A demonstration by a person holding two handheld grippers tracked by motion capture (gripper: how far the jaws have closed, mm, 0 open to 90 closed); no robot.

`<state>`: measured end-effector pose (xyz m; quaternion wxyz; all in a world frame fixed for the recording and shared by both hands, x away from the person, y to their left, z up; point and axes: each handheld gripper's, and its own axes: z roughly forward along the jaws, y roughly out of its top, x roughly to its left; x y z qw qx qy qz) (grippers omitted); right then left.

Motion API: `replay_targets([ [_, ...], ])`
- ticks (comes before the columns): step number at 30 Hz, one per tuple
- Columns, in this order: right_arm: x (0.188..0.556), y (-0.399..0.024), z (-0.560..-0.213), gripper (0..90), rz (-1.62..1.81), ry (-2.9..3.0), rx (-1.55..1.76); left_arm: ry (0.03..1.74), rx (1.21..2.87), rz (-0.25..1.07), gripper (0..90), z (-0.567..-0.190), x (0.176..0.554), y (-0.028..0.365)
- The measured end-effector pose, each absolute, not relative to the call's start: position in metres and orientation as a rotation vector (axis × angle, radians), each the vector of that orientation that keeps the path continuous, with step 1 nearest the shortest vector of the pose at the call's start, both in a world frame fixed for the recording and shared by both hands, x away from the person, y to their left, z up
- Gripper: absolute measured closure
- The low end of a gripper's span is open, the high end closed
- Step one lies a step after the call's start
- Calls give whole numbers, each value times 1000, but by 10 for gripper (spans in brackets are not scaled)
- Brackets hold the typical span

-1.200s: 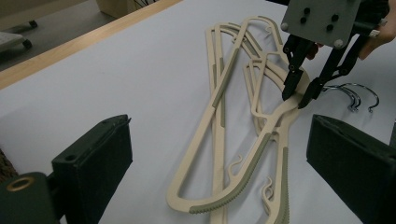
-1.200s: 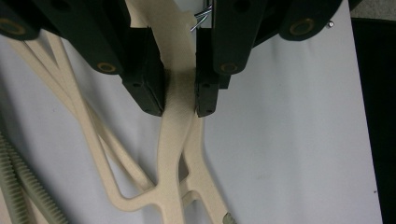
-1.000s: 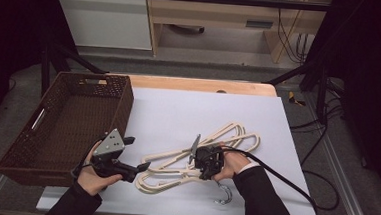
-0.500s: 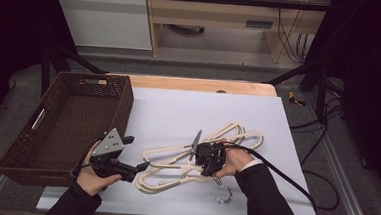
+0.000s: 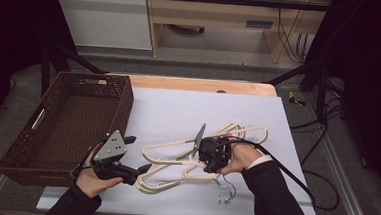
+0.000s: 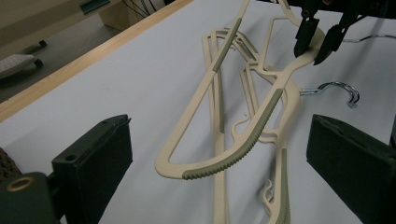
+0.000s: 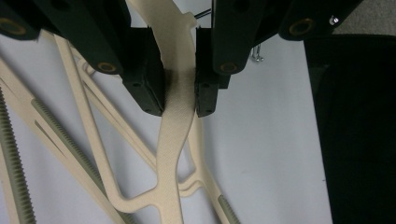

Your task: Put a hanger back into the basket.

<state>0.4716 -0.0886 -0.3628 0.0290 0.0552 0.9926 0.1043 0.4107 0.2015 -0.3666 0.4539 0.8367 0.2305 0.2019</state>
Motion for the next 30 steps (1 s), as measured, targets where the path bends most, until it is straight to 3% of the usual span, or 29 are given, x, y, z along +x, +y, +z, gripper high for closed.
replay_targets([
  [16, 460, -89, -334, 739, 281, 3058, 125, 301, 2314, 664, 76, -353, 399, 149],
  [30, 458, -90, -325, 738, 299, 3069, 147, 57, 2466, 794, 165, -349, 399, 105],
])
